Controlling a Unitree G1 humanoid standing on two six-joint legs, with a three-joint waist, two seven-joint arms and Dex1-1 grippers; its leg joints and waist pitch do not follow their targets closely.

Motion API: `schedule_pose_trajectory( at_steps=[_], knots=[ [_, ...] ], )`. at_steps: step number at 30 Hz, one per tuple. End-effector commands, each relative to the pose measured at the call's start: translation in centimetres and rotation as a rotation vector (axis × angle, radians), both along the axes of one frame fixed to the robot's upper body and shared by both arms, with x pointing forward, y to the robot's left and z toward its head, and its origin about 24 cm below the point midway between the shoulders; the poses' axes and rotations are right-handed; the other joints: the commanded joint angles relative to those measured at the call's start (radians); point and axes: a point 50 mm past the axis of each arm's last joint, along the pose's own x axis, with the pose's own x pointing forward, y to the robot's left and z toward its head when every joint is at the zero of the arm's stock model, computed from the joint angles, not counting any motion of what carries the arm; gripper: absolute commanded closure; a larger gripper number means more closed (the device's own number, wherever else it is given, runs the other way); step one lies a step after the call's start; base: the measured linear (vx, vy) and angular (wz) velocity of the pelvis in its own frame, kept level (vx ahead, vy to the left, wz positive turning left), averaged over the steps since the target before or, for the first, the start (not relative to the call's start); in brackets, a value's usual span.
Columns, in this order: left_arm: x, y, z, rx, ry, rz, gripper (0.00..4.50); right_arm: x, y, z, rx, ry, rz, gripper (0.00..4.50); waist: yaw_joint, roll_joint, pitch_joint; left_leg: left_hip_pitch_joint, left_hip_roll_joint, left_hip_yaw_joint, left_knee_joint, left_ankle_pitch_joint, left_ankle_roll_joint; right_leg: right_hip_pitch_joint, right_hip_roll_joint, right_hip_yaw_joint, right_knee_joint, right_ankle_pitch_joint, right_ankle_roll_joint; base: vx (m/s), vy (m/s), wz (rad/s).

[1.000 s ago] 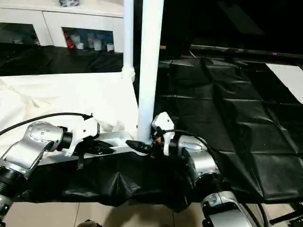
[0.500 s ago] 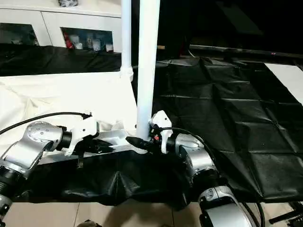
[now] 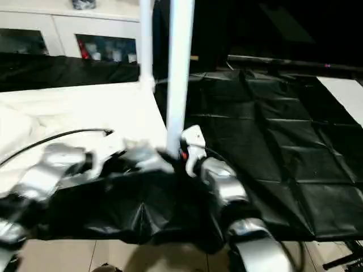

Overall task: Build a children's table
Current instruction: Rotate leg to tighten

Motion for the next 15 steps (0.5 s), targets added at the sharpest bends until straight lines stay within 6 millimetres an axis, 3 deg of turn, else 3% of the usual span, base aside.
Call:
schedule_pose_trajectory(
  at_steps=[1,5,6,8,11,12,15],
  knots=[
    [1.5,-0.9,1.4,-0.048,-0.098,0.122,4.50,-0.9,1.9,-1.6,-0.037,0.084,0.013,1.84,-0.001,0.008,-0.063,0.014,0.001,0.002,-0.067,-0.323,-0.041,0.035,-0.056,0.040,-0.095,-0.389,-0.141,0.000,0.000,0.00],
    [1.5,-2.7,1.4,-0.081,-0.100,0.083,4.50,-1.2,4.0,-0.9,-0.051,0.026,0.109,1.84,0.003,0.005,-0.068,0.008,0.002,0.005,-0.064,-0.286,-0.022,0.039,-0.056,0.042,-0.089,-0.312,-0.145,0.000,0.000,0.00],
    [1.5,-2.9,1.4,-0.083,-0.098,0.073,4.50,-1.2,4.0,-0.8,-0.054,0.013,0.111,1.49,0.004,0.006,-0.068,0.006,0.002,0.006,-0.064,-0.270,-0.017,0.040,-0.055,0.042,-0.086,-0.281,-0.152,0.000,0.000,0.00],
    [1.3,-2.9,1.3,-0.087,-0.091,0.059,4.50,-1.1,3.9,-0.6,-0.021,0.017,0.120,1.14,0.004,0.006,-0.068,0.006,0.001,0.007,-0.063,-0.262,-0.009,0.042,-0.054,0.042,-0.084,-0.262,-0.161,0.000,0.000,0.00],
    [1.0,-2.8,1.1,-0.091,-0.079,0.033,4.50,-0.8,3.6,-0.3,0.027,0.027,0.130,1.04,0.002,0.006,-0.067,0.005,0.001,0.007,-0.064,-0.280,-0.005,0.043,-0.055,0.042,-0.087,-0.290,-0.154,0.000,0.000,0.00],
    [0.8,-2.6,1.0,-0.095,-0.076,0.014,4.50,-0.6,3.1,-0.1,0.032,0.020,0.143,0.76,0.003,0.009,-0.067,0.006,0.002,0.006,-0.065,-0.286,-0.005,0.042,-0.055,0.042,-0.089,-0.299,-0.152,0.000,0.000,0.00],
    [0.2,-1.9,0.9,-0.101,-0.059,-0.036,4.50,-0.3,1.6,0.4,0.008,-0.013,0.227,0.59,0.003,0.011,-0.069,0.004,0.003,0.006,-0.064,-0.280,-0.001,0.044,-0.054,0.042,-0.087,-0.275,-0.161,0.000,0.000,0.00]
  ],
)
